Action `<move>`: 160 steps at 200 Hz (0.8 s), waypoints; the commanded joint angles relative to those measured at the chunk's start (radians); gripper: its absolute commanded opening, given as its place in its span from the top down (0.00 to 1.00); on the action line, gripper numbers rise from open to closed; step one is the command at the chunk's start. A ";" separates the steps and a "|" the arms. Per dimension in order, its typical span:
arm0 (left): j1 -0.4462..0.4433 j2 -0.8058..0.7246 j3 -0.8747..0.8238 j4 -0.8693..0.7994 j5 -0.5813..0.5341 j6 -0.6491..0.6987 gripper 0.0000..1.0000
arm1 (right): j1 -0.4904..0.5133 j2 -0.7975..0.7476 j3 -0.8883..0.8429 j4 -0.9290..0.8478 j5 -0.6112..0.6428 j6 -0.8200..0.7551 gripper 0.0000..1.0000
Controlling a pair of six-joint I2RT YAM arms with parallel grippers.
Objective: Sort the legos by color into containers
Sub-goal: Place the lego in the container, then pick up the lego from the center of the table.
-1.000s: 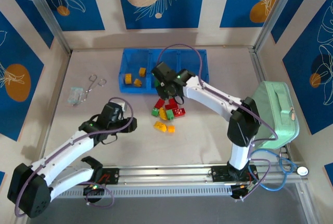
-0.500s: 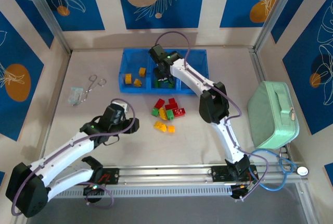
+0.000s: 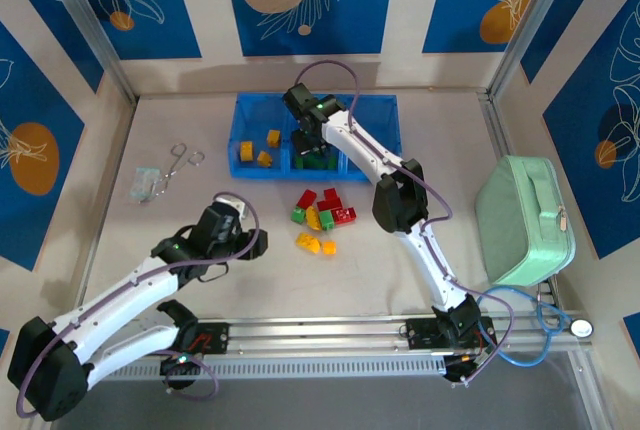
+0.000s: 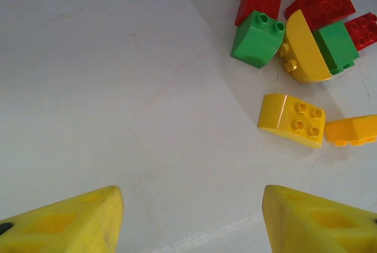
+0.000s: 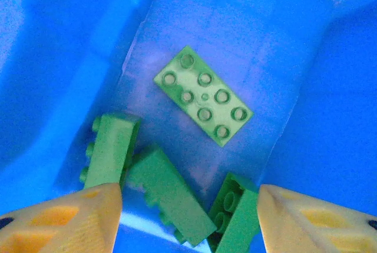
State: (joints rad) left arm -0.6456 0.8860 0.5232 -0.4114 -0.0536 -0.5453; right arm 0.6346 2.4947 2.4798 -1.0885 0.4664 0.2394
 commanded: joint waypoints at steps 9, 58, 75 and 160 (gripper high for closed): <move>-0.024 0.035 0.054 0.001 0.006 0.007 0.36 | 0.014 -0.198 -0.125 0.017 -0.050 0.023 0.36; -0.031 0.270 0.215 -0.024 0.053 0.097 0.34 | 0.039 -0.526 -0.498 0.201 -0.149 0.061 0.36; -0.031 0.345 0.241 0.026 0.080 0.108 0.34 | 0.040 -0.635 -0.647 0.262 -0.160 0.087 0.36; -0.031 0.688 0.386 0.122 0.081 0.197 0.38 | 0.013 -1.106 -1.369 0.503 -0.201 0.218 0.35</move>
State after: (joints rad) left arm -0.6701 1.5265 0.8570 -0.3264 0.0078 -0.3992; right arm 0.6701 1.4796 1.2366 -0.6651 0.3012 0.4023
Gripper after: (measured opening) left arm 0.625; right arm 0.645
